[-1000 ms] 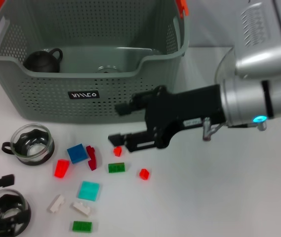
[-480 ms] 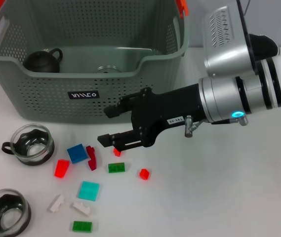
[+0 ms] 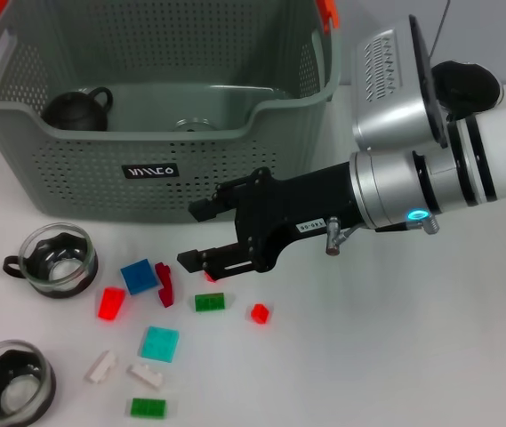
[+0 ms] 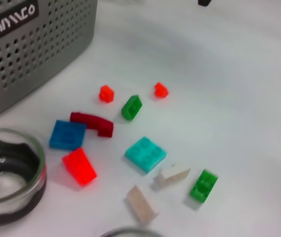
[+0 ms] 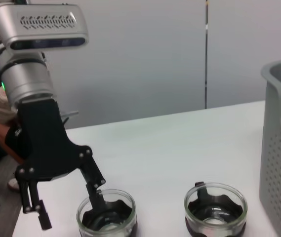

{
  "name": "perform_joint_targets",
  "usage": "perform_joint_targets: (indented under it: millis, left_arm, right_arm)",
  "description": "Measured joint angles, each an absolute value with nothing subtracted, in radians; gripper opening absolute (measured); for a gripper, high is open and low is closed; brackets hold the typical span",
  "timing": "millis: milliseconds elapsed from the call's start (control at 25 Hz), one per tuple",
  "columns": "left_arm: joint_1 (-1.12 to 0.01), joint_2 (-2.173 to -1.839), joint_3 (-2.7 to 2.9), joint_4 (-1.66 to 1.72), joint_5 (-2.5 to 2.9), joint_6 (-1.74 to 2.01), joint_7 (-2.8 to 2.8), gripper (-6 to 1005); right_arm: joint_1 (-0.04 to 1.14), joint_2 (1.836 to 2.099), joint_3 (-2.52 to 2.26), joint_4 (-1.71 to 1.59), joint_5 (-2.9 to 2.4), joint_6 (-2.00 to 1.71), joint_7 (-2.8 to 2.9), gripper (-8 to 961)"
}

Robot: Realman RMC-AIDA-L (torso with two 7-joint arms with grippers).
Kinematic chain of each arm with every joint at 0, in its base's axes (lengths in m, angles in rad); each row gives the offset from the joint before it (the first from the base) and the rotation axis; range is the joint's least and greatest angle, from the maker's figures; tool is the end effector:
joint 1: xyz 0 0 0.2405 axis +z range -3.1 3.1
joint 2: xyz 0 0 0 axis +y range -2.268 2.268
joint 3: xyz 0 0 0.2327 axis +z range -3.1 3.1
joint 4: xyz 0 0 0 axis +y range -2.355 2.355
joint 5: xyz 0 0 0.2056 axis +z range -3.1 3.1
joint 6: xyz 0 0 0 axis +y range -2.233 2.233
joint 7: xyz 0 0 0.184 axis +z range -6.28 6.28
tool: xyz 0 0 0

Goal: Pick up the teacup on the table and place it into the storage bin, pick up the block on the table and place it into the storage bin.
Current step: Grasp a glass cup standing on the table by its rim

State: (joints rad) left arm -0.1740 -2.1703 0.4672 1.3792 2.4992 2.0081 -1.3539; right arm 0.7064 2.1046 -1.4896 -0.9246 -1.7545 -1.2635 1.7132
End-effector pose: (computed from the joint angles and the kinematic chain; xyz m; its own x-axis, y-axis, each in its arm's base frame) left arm -0.3169 0.1919 0.0581 0.8776 0.4748 0.0663 0.4754 -0.8439 -0.2485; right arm 0.0800 0.3347 -0.1057 0.9505 -0.1193 -0.2869 -0.1246 -0.9922 -0.0003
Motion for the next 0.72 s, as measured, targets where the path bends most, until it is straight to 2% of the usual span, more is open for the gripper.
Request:
perform_joint_targets:
  millis: [360, 720]
  left_arm:
    - [-0.24, -2.175, 0.499, 1.385, 2.664, 1.948, -1.363, 751]
    - [-0.246, -2.175, 0.642, 1.372, 2.711, 1.859, -1.429, 699]
  right_arm:
    - [0.716, 2.105, -1.49, -0.895, -1.75, -1.239, 1.7, 691]
    - [0.722, 2.105, -1.489, -0.884, -1.747, -1.21, 1.698, 693]
